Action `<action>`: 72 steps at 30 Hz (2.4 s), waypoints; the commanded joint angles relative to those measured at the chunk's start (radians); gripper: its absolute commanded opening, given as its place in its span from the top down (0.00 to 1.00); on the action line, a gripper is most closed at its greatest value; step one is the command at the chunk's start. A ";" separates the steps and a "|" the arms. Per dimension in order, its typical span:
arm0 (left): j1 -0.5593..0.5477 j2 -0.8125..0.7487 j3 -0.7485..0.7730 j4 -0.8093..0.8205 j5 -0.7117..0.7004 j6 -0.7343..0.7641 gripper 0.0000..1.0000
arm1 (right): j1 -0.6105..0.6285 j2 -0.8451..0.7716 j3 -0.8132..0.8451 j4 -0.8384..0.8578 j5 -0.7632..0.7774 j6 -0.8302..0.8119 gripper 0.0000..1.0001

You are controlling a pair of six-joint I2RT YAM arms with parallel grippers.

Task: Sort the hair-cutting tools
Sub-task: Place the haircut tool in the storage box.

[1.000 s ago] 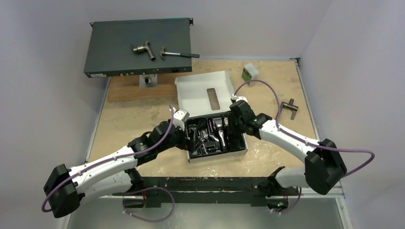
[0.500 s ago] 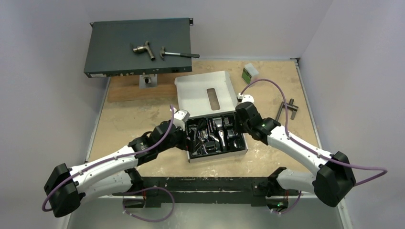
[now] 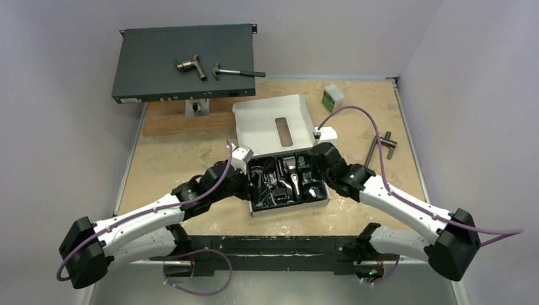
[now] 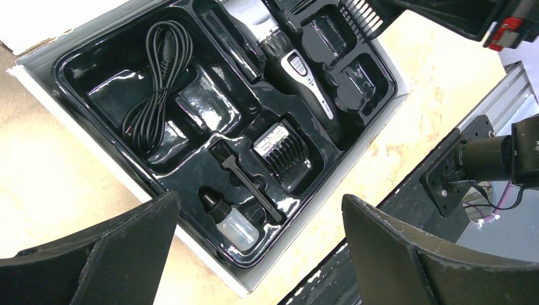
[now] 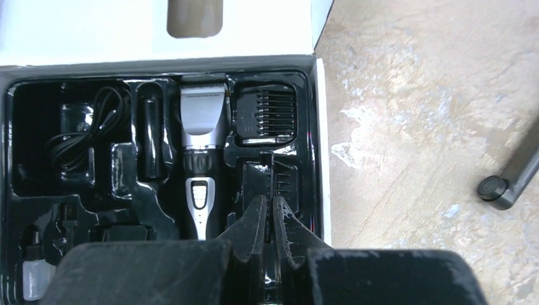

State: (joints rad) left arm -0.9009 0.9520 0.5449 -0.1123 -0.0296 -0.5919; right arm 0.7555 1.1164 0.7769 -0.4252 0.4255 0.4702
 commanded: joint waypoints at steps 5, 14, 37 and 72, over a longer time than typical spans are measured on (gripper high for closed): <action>0.000 -0.001 -0.009 0.057 0.015 -0.019 0.00 | 0.116 -0.050 -0.031 0.071 0.257 0.011 1.00; 0.000 -0.026 -0.031 0.058 0.014 -0.024 0.00 | 0.334 -0.010 -0.083 0.124 0.557 0.045 1.00; -0.001 -0.036 -0.045 0.060 0.015 -0.068 0.00 | 0.349 0.220 0.023 0.089 0.552 0.043 1.00; 0.113 0.254 0.122 -0.415 -0.342 -0.153 0.17 | 0.315 0.195 0.069 0.070 0.440 0.072 1.00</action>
State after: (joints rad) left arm -0.8284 1.2255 0.6636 -0.4389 -0.3233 -0.7647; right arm 1.0714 1.2991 0.7933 -0.3595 0.8455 0.5335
